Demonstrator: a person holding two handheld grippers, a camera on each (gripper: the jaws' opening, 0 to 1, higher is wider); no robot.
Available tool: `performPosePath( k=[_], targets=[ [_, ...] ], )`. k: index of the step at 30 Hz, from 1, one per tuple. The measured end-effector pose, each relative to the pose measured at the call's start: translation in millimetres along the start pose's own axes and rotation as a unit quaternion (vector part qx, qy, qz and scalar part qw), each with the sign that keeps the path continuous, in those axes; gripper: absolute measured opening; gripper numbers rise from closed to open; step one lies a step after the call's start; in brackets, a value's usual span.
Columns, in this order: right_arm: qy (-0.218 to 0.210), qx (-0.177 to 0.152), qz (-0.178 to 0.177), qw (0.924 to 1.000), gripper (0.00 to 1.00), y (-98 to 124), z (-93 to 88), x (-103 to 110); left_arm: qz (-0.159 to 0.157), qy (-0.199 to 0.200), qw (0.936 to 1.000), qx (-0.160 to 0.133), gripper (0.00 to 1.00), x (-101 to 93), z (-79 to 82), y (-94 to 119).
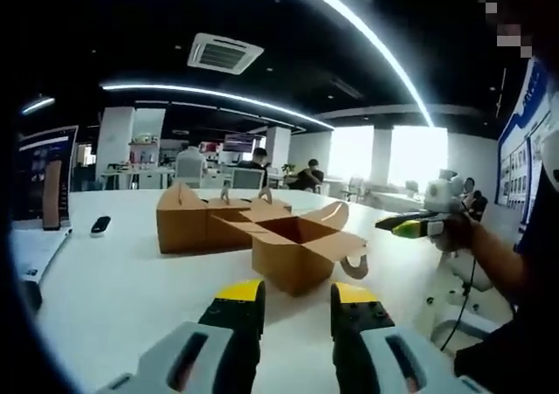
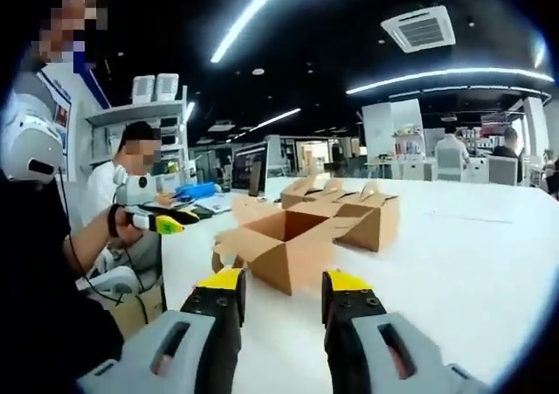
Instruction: Pick up one paper box from the group, open the paper box, and remove the item inside
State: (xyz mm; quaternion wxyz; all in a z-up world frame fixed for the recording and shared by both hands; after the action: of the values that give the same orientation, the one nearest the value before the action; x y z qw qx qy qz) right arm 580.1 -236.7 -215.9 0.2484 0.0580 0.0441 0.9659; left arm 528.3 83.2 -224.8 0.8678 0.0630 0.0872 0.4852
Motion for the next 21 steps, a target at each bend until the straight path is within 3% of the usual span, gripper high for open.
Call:
performPosePath(
  k=[18, 21],
  targets=[
    [0.020, 0.037, 0.001, 0.9991, 0.35, -4.2, -6.5, 0.7, -0.003, 0.000, 0.9998, 0.018, 0.32, 2.6, -11.1, -3.8],
    [0.006, 0.019, 0.019, 0.9996, 0.34, -2.8, -5.7, 2.7, -0.037, 0.015, 0.9991, -0.012, 0.32, -6.3, -4.7, 0.0]
  ],
)
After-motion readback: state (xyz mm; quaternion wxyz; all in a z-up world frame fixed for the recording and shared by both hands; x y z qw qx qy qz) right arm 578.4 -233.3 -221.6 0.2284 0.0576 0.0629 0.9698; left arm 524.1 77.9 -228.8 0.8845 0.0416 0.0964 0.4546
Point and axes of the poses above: the point that each gripper's makers call its tool centre point, and the gripper's own axes: y roughly backward along the fingers, x roughly to its left, z roughly out of its top, the point moved 7 cm from there along y, roughly backward along the fingers, and after that the axes turned 7 degrees about z, right-handed, at the moved point
